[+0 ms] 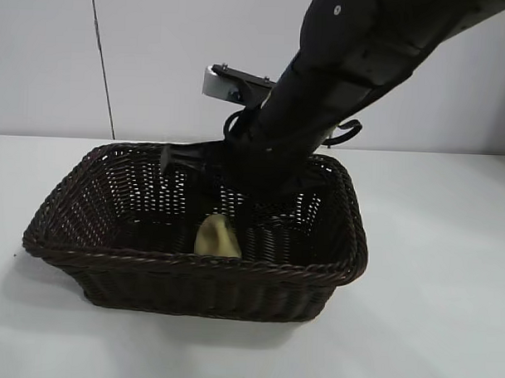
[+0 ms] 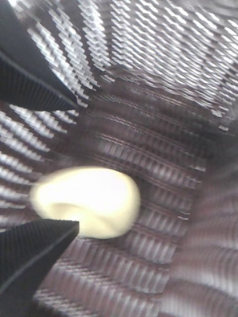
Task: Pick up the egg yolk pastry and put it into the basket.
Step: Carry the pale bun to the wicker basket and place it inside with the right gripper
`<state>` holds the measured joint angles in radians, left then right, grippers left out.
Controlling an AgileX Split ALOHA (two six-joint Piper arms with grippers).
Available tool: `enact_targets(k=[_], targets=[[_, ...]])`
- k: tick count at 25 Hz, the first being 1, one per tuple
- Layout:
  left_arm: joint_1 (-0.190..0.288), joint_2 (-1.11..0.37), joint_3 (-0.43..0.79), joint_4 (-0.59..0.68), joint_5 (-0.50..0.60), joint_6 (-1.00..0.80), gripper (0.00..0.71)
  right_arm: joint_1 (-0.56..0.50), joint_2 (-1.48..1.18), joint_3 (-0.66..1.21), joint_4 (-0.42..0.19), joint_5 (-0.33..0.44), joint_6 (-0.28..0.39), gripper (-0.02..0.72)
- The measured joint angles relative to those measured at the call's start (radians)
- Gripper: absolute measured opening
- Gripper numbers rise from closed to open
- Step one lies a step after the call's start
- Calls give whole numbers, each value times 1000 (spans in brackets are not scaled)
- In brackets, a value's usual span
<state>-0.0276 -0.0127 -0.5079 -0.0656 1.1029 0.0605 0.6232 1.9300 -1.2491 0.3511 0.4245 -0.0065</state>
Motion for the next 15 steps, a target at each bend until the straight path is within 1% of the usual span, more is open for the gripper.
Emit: enact_targets(k=[2, 6, 9, 10, 12, 14, 15], targets=[[0, 0, 0, 0, 0, 0, 512, -1, -19, -11, 0, 52, 15, 459], [0, 0, 0, 0, 0, 0, 512, -12, -35, -77, -12, 202, 34, 464], [0, 0, 0, 0, 0, 0, 512, -15, -37, -155, -39, 313, 40, 464], [0, 0, 0, 0, 0, 0, 512, -15, -38, -179, -51, 346, 52, 464], [0, 0, 0, 0, 0, 0, 512, -18, -39, -236, -85, 431, 94, 464], [0, 0, 0, -1, 0, 0, 512, -21, -39, -287, -139, 515, 155, 463], [0, 0, 0, -1, 0, 0, 512, -22, -39, -313, -175, 561, 180, 463]])
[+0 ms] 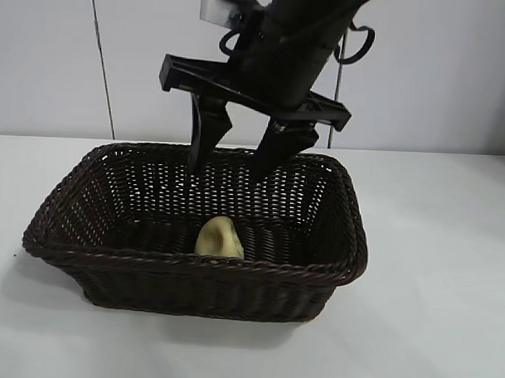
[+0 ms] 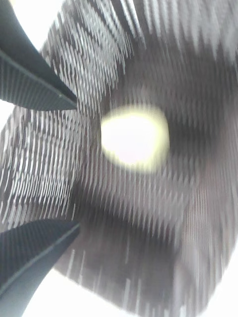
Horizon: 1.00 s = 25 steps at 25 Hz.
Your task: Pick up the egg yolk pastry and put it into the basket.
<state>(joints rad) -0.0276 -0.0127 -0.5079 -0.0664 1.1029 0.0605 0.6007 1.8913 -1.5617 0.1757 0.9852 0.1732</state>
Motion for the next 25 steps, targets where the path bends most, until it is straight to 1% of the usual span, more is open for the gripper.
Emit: enact_targets(k=[1, 4, 7, 12, 13, 18, 20, 22, 25], targets=[[0, 0, 0, 0, 0, 0, 512, -4, 0, -22, -36, 43, 25, 463], [0, 0, 0, 0, 0, 0, 512, -26, -1, -70, -120, 133, 78, 462], [0, 0, 0, 0, 0, 0, 512, -62, -1, -91, -166, 177, 99, 462], [0, 0, 0, 0, 0, 0, 512, -163, -1, -92, -203, 198, 102, 462], [0, 0, 0, 0, 0, 0, 512, -183, -1, -92, -222, 198, 102, 462], [0, 0, 0, 0, 0, 0, 512, -288, -1, -92, -351, 202, 98, 462], [0, 0, 0, 1, 0, 0, 512, -330, -1, -92, -386, 210, 88, 462], [0, 0, 0, 1, 0, 0, 512, -378, -1, -92, -403, 227, 67, 462], [0, 0, 0, 1, 0, 0, 512, -444, -1, -92, -405, 231, 26, 462]])
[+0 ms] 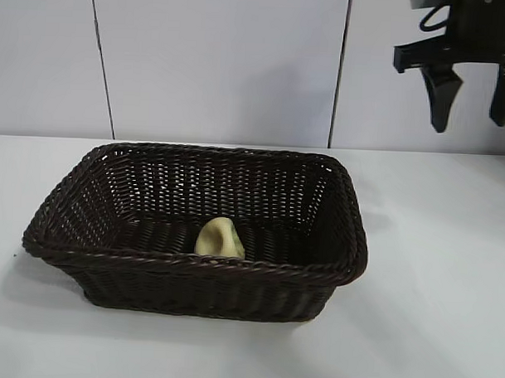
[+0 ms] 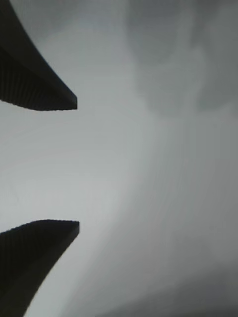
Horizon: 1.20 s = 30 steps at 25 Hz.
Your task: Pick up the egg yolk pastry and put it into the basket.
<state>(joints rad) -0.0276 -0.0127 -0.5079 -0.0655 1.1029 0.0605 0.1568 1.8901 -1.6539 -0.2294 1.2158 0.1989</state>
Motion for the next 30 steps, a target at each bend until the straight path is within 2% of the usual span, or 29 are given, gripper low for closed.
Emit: enact_targets(k=[4, 11, 18, 24, 30], targets=[[0, 0, 0, 0, 0, 0, 512, -82, 0, 0, 19, 1, -55, 462], [0, 0, 0, 0, 0, 0, 512, -212, 0, 0, 179, 1, -134, 462], [0, 0, 0, 0, 0, 0, 512, -223, 0, 0, 294, 5, -190, 462], [0, 0, 0, 0, 0, 0, 512, -223, -22, 25, 305, 5, -199, 462], [0, 0, 0, 0, 0, 0, 512, -223, -172, 217, 305, 5, -199, 462]])
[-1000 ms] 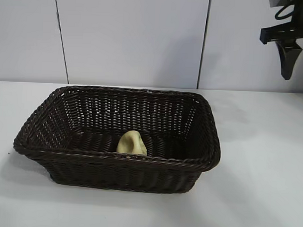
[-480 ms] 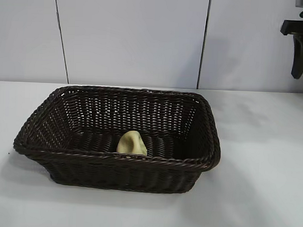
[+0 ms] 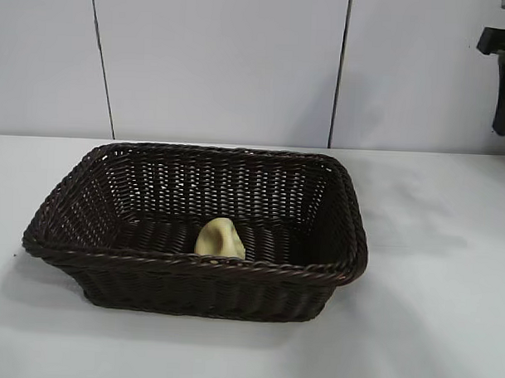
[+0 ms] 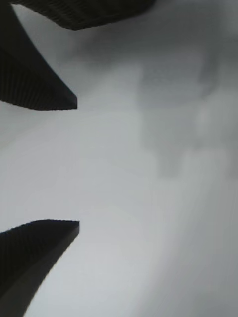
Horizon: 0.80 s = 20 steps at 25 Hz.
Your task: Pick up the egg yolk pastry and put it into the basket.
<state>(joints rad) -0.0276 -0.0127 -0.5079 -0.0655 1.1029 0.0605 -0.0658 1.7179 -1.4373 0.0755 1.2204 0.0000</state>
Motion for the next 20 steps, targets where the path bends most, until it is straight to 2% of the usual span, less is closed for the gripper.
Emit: enact_targets(k=[12, 15, 20], targets=[[0, 0, 0, 0, 0, 0, 512, 0, -417, 487, 0, -8, -28, 462], [0, 0, 0, 0, 0, 0, 512, 0, -534, 594, 0, -44, -28, 462], [0, 0, 0, 0, 0, 0, 512, 0, -757, 771, 0, -148, -28, 462]])
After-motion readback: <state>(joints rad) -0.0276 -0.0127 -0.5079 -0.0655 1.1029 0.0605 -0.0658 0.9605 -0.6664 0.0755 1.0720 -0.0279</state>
